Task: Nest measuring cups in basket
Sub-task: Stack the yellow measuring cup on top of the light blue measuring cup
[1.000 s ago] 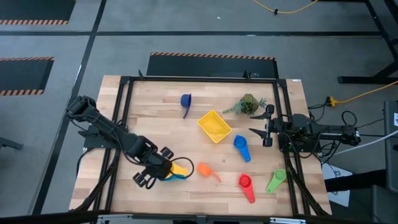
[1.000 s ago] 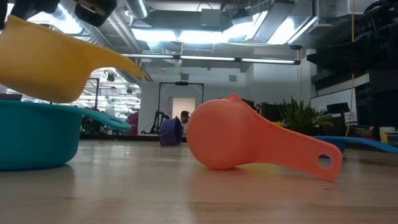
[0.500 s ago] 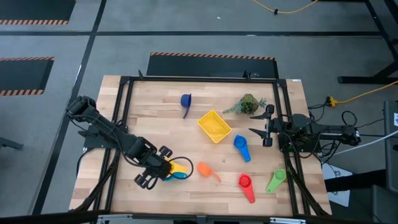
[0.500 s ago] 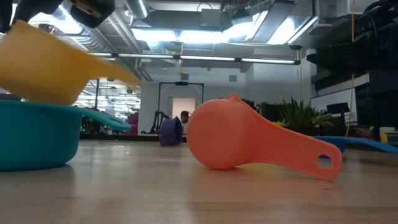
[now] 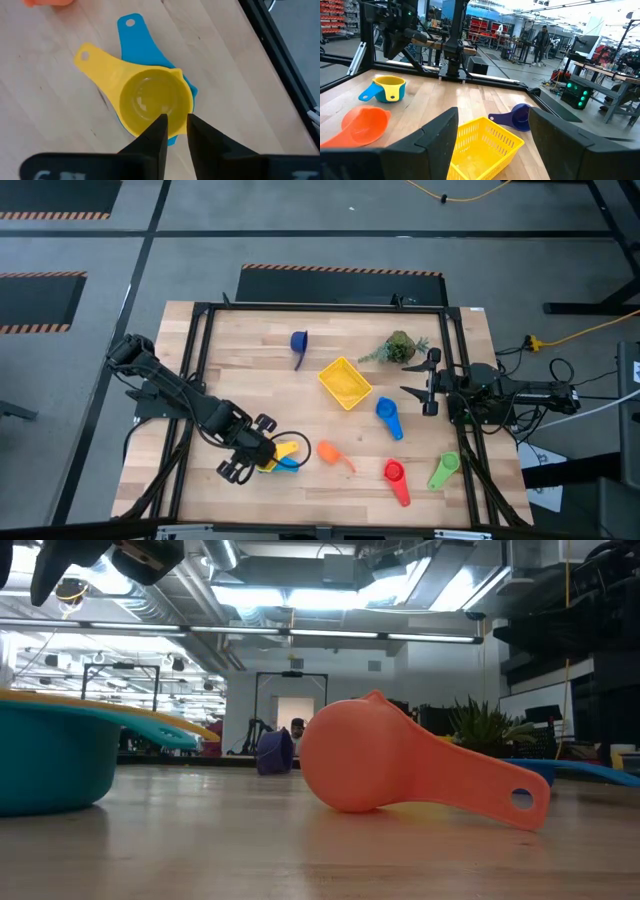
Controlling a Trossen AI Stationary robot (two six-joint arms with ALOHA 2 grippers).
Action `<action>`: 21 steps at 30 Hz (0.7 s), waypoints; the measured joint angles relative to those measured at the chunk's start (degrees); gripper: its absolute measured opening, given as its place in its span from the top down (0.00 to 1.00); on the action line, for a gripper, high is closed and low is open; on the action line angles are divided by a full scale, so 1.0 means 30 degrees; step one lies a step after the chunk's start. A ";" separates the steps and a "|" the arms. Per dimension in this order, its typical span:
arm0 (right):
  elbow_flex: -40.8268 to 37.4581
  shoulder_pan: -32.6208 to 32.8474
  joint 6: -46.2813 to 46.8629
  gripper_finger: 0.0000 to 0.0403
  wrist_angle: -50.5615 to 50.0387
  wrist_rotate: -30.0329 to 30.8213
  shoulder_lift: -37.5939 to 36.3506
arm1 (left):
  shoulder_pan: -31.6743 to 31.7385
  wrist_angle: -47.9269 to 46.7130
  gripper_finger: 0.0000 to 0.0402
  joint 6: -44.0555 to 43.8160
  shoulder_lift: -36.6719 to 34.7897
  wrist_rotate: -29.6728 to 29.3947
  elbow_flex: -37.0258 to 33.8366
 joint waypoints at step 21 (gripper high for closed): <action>0.0005 -0.0005 0.3515 0.38 0.1401 -0.0020 -0.0003 | -0.1602 0.1592 0.92 -1.5923 0.0007 0.0551 -0.0015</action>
